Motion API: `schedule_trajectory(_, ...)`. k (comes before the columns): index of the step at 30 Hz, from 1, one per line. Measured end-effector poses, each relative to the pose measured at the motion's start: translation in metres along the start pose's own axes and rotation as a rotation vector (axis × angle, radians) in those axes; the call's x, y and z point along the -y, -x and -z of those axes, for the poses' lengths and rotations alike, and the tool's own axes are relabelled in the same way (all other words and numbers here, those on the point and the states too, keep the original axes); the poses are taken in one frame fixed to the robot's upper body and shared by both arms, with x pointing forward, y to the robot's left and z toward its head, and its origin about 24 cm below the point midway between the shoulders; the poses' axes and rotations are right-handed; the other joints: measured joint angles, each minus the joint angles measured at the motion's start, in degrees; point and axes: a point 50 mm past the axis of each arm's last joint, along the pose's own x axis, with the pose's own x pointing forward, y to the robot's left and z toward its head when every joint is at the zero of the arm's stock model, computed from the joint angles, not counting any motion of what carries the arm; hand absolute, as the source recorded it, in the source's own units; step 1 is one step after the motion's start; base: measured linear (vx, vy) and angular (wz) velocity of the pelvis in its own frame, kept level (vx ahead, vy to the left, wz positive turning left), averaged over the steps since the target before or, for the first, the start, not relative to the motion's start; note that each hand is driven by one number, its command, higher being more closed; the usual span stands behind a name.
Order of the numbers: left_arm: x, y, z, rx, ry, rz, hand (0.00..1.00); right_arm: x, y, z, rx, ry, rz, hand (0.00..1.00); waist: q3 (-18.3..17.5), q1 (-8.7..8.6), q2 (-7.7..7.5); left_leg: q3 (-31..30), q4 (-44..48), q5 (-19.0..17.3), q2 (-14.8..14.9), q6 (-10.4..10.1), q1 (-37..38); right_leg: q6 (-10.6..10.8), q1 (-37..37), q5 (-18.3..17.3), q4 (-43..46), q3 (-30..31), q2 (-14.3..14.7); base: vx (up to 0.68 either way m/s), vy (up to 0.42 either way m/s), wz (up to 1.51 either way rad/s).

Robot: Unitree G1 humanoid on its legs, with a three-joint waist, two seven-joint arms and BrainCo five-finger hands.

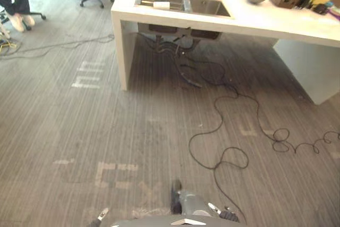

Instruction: Walk over to the sink, pick up the cup, carry it to the dishwasher, place the cup inside the dishwasher, then close the dishwasher door

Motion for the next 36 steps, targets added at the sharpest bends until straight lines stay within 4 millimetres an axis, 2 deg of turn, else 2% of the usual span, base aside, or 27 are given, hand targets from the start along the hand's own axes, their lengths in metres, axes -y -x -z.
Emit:
schedule_trajectory(2,-0.001,0.001,0.002,0.007,0.026,-0.008,0.0,0.002,0.005,0.011,-0.023,-0.008,0.007,0.0,0.1,-0.17,-0.07,-1.4,4.1,-5.7,0.2,-1.0,2.1,-1.1,-0.3,0.8,2.6,0.7,-0.9,0.51,-0.218,0.48)
schedule_trajectory(3,-0.002,0.002,0.004,0.026,0.032,-0.008,0.0,0.003,0.008,0.018,-0.035,-0.012,0.01,0.0,-0.5,-0.32,0.05,-2.2,4.5,-8.8,0.6,-1.8,4.5,-2.7,-0.3,0.8,6.1,0.3,-0.8,0.59,-0.271,0.51)
schedule_trajectory(4,0.0,0.003,0.007,0.027,0.047,-0.005,0.0,0.004,0.01,0.023,-0.047,-0.013,0.014,0.0,-0.9,-0.67,1.0,-2.6,4.5,-9.7,1.7,-2.4,5.7,-3.4,-0.7,2.0,8.9,0.1,0.0,0.66,-0.284,0.39)
schedule_trajectory(5,0.007,0.004,0.016,0.021,0.081,0.008,0.0,0.014,0.008,0.021,-0.051,-0.01,0.037,0.0,-2.5,-0.73,2.73,-2.6,7.3,-10.1,3.5,-3.0,5.8,-4.4,-1.8,-1.5,12.7,-1.0,1.5,0.83,-0.348,0.04)
schedule_trajectory(7,0.012,0.005,0.013,0.052,0.102,0.018,0.0,0.021,0.005,0.013,-0.032,-0.006,0.052,0.0,-3.2,-0.37,4.23,-2.8,18.1,-7.3,4.9,-5.3,1.0,-6.2,-0.9,-4.1,13.5,-1.1,3.3,0.83,-0.355,-0.21)
schedule_trajectory(9,0.017,0.005,0.011,0.074,0.132,0.024,0.0,0.025,0.002,0.005,-0.01,-0.002,0.06,0.0,-2.8,-0.82,5.07,-2.6,40.6,3.4,7.6,-7.7,-8.7,-8.1,5.4,-6.0,8.2,-1.0,6.2,0.68,-0.262,-0.2)
schedule_trajectory(10,0.017,0.005,0.009,0.092,0.137,0.023,0.0,0.026,0.002,0.005,-0.011,0.0,0.061,0.0,-2.6,-0.7,5.08,-1.1,48.7,3.7,9.0,-7.9,-11.7,-8.6,9.0,-6.3,5.6,-0.8,7.4,0.54,-0.182,-0.15)
schedule_trajectory(11,0.017,0.006,0.001,0.138,0.154,0.03,0.0,0.023,0.002,0.004,-0.003,0.011,0.053,0.0,-2.1,-0.27,5.06,0.9,59.3,2.3,10.8,-6.9,-15.6,-9.6,15.2,-6.8,2.0,-0.4,8.6,0.52,-0.163,-0.12)
schedule_trajectory(13,0.024,0.009,-0.021,0.26,0.114,0.051,0.0,0.018,0.002,0.002,0.011,0.018,0.039,0.0,-1.1,1.27,3.17,2.3,66.4,0.1,10.4,-5.9,-22.7,-10.4,22.3,-7.4,-2.4,0.7,8.9,0.63,-0.156,-0.19)
schedule_trajectory(15,0.041,0.016,-0.046,0.397,0.046,0.102,0.0,0.015,-0.002,-0.011,0.054,0.013,0.031,0.0,-0.7,2.57,2.67,3.9,64.3,-1.9,9.2,-5.2,-30.3,-10.4,27.0,-7.4,-6.3,1.9,8.7,0.47,-0.038,-0.41)
schedule_trajectory(18,0.068,0.032,-0.073,0.608,-0.101,0.166,0.0,0.009,-0.005,-0.035,0.148,0.012,0.012,0.0,0.4,4.17,0.87,10.9,44.8,-2.7,8.0,-3.9,-35.5,-8.3,33.0,-9.9,-9.0,4.6,5.0,0.47,0.081,-0.65)
schedule_trajectory(19,0.079,0.039,-0.077,0.691,-0.185,0.157,0.0,0.009,-0.005,-0.039,0.17,0.007,0.013,0.0,0.5,4.06,0.71,11.7,34.4,-0.7,6.7,-4.0,-35.0,-7.6,34.2,-11.0,-9.4,5.5,3.9,0.51,0.162,-0.5)
schedule_trajectory(20,0.103,0.055,-0.085,0.852,-0.296,0.181,0.0,0.011,-0.005,-0.041,0.184,0.012,0.011,0.0,0.2,3.86,1.98,9.6,14.2,5.9,5.7,-5.3,-32.8,-6.9,36.2,-12.9,-10.3,7.3,3.7,0.63,0.252,-0.57)
schedule_trajectory(21,0.12,0.066,-0.091,0.945,-0.357,0.19,0.0,0.007,-0.006,-0.04,0.17,0.012,0.002,0.0,0.1,4.12,2.12,9.6,13.9,13.0,5.3,-4.4,-32.2,-6.3,37.3,-14.2,-10.3,8.7,3.5,0.54,0.245,-0.47)
schedule_trajectory(22,0.129,0.073,-0.098,1.002,-0.382,0.193,0.0,0.002,-0.007,-0.04,0.161,0.02,-0.013,0.0,0.1,3.74,1.7,9.3,14.1,14.6,4.5,-2.8,-32.0,-6.3,37.6,-14.2,-10.1,9.2,2.9,0.51,0.29,-0.17)
schedule_trajectory(23,0.149,0.09,-0.113,1.124,-0.392,0.214,0.0,-0.008,-0.007,-0.042,0.163,0.039,-0.042,0.0,0.3,2.98,0.1,9.0,14.4,14.3,2.6,-1.9,-32.1,-7.0,37.0,-13.6,-8.6,9.5,1.6,0.49,0.29,0.12)
schedule_trajectory(24,0.167,0.11,-0.127,1.249,-0.414,0.243,0.0,-0.013,-0.007,-0.043,0.164,0.047,-0.053,0.0,0.2,2.52,-0.97,9.1,13.9,14.0,1.3,-0.5,-32.1,-6.5,35.4,-12.9,-5.2,10.0,0.5,0.48,0.292,0.2)
schedule_trajectory(25,0.177,0.122,-0.132,1.312,-0.422,0.266,0.0,-0.013,-0.007,-0.042,0.157,0.047,-0.051,0.0,0.1,2.29,-1.18,9.0,13.7,14.0,0.8,0.4,-31.8,-5.9,34.4,-12.5,-3.0,10.1,-0.2,0.47,0.274,0.22)
schedule_trajectory(27,0.199,0.164,-0.144,1.515,-0.433,0.336,0.0,-0.01,-0.008,-0.031,0.1,0.04,-0.016,0.0,-0.1,1.73,-1.65,9.4,13.4,11.9,-1.7,2.5,-27.6,-1.3,31.6,-9.1,8.4,10.4,-1.7,0.47,0.234,0.13)
schedule_trajectory(28,0.201,0.172,-0.146,1.553,-0.433,0.342,0.0,-0.009,-0.007,-0.026,0.08,0.04,-0.009,0.0,-0.1,1.7,-1.59,9.7,13.3,11.0,-2.1,2.8,-25.9,1.0,30.9,-7.3,12.2,10.4,-2.2,0.56,0.232,0.04)
schedule_trajectory(29,0.201,0.188,-0.154,1.63,-0.405,0.33,0.0,-0.005,-0.007,-0.018,0.052,0.038,0.002,0.0,-0.5,1.46,-1.22,9.7,13.3,8.3,-2.4,3.2,-23.1,7.2,27.6,-1.2,21.9,10.3,-2.6,0.46,0.186,-0.09)
schedule_trajectory(30,0.197,0.203,-0.162,1.699,-0.37,0.319,0.0,-0.002,-0.007,-0.015,0.037,0.028,0.012,0.0,-0.5,1.46,-1.31,9.7,12.7,5.8,-2.7,2.9,-19.8,11.5,22.7,5.4,33.2,10.1,-3.5,0.54,0.205,-0.18)
schedule_trajectory(31,0.194,0.209,-0.168,1.73,-0.354,0.301,0.0,-0.001,-0.007,-0.014,0.034,0.017,0.018,0.0,-0.5,1.76,-1.41,9.9,11.9,5.3,-2.9,2.5,-18.0,10.1,19.8,4.9,39.5,8.9,-4.6,0.43,0.13,-0.23)
schedule_trajectory(32,0.187,0.217,-0.176,1.768,-0.32,0.256,0.0,-0.001,-0.006,-0.013,0.043,0.008,0.022,0.0,-0.5,1.56,-1.4,10.0,9.5,4.6,-3.3,2.1,-13.7,4.5,15.2,1.5,47.9,4.3,-7.0,0.51,0.121,-0.16)
schedule_trajectory(33,0.182,0.223,-0.181,1.785,-0.282,0.216,0.0,0.002,-0.005,-0.01,0.046,0.013,0.026,0.0,-0.7,1.18,-0.6,10.2,6.9,4.5,-3.0,2.1,-9.5,0.3,11.8,-2.7,50.0,-0.1,-8.1,0.42,0.064,-0.05)
schedule_trajectory(35,0.181,0.231,-0.189,1.816,-0.237,0.173,0.0,0.004,-0.004,-0.008,0.053,0.011,0.029,0.0,-0.9,0.59,0.14,9.9,4.8,4.0,-1.6,1.0,-5.0,-0.9,7.6,-8.8,44.7,-4.6,-7.6,0.38,-0.017,0.1)
schedule_trajectory(36,0.181,0.234,-0.192,1.829,-0.224,0.164,0.0,0.004,-0.004,-0.008,0.057,0.009,0.03,0.0,-0.8,0.41,0.29,9.6,4.5,3.6,-1.1,0.4,-3.9,-1.2,6.4,-10.0,41.4,-5.9,-7.2,0.43,-0.095,0.24)
